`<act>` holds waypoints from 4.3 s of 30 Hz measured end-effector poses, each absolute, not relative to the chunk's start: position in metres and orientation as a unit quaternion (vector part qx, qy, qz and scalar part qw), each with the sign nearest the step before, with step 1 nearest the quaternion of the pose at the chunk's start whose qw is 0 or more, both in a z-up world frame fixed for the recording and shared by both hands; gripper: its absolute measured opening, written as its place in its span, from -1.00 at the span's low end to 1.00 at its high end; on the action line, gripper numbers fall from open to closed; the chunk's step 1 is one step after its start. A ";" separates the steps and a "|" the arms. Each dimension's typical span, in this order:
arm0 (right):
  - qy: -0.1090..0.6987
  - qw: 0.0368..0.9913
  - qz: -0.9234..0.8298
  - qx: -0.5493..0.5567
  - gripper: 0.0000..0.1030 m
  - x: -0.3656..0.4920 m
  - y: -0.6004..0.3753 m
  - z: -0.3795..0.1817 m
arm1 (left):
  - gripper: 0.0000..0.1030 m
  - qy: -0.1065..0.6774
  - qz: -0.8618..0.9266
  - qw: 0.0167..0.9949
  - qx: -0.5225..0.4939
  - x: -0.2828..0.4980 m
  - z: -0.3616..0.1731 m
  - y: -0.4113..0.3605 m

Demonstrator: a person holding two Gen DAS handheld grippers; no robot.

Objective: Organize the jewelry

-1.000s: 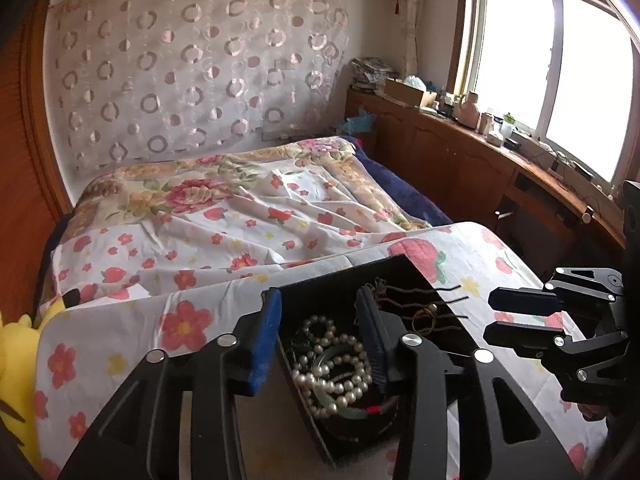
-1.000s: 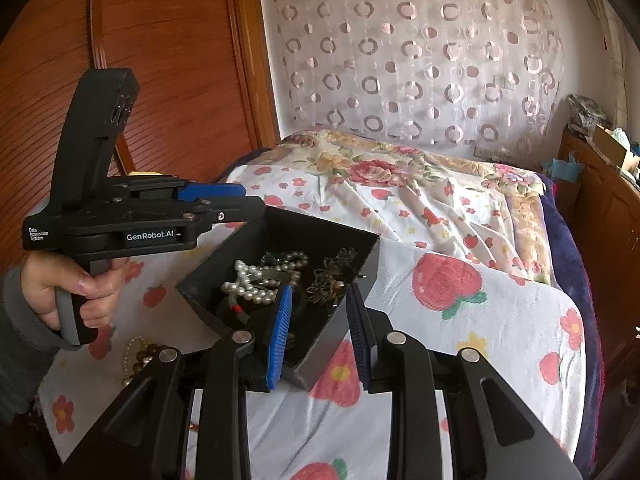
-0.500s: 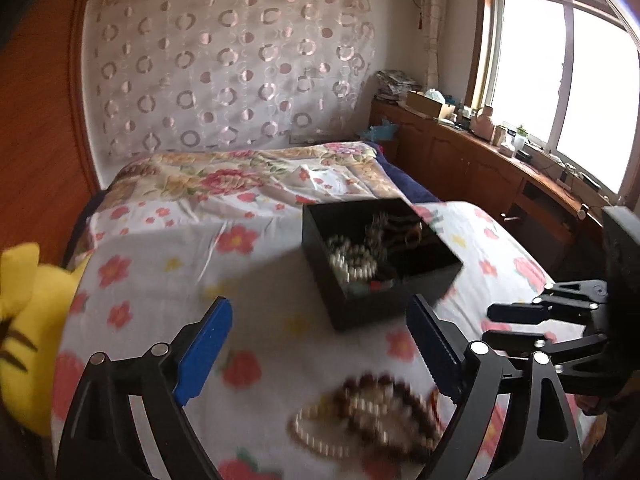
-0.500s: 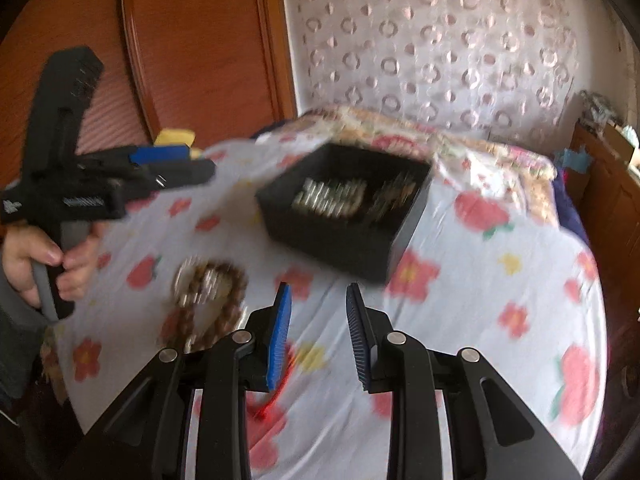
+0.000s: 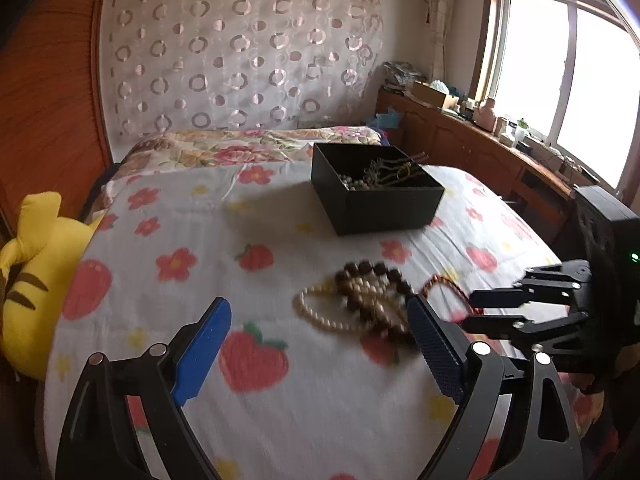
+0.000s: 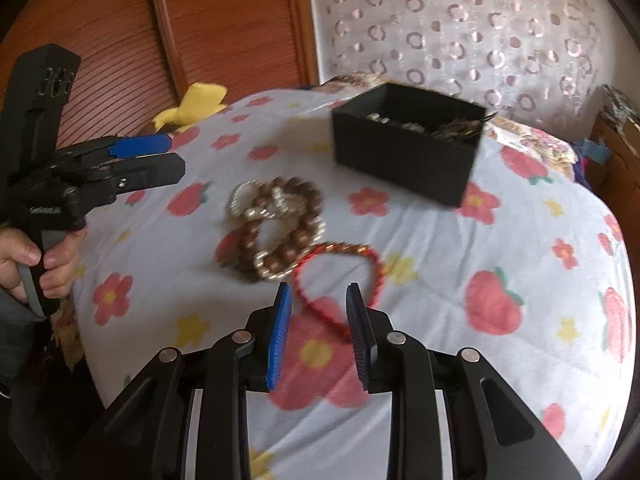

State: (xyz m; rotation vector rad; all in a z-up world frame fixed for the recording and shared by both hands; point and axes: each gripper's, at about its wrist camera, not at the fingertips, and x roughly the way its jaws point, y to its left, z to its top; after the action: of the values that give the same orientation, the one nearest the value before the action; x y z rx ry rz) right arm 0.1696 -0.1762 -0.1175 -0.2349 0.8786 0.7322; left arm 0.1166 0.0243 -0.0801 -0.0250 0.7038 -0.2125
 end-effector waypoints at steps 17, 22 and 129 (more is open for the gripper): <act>0.393 0.856 0.293 -0.165 -0.96 0.157 -0.198 -0.120 | 0.67 0.360 -0.108 0.927 -0.017 0.100 -0.095 0.022; 0.396 0.862 0.283 -0.141 -0.95 0.156 -0.220 -0.120 | 0.61 0.361 -0.124 0.924 -0.024 0.111 -0.095 0.016; 0.410 0.799 0.412 -0.153 -0.99 0.185 -0.087 -0.117 | -0.76 0.398 -0.128 0.908 0.014 0.130 -0.092 0.057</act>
State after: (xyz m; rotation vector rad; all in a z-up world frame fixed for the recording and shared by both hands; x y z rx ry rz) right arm 0.1850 -0.0867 -0.1170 -0.3275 0.8792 0.8849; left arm 0.1302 0.0570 -0.0917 0.0293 0.8218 -0.2649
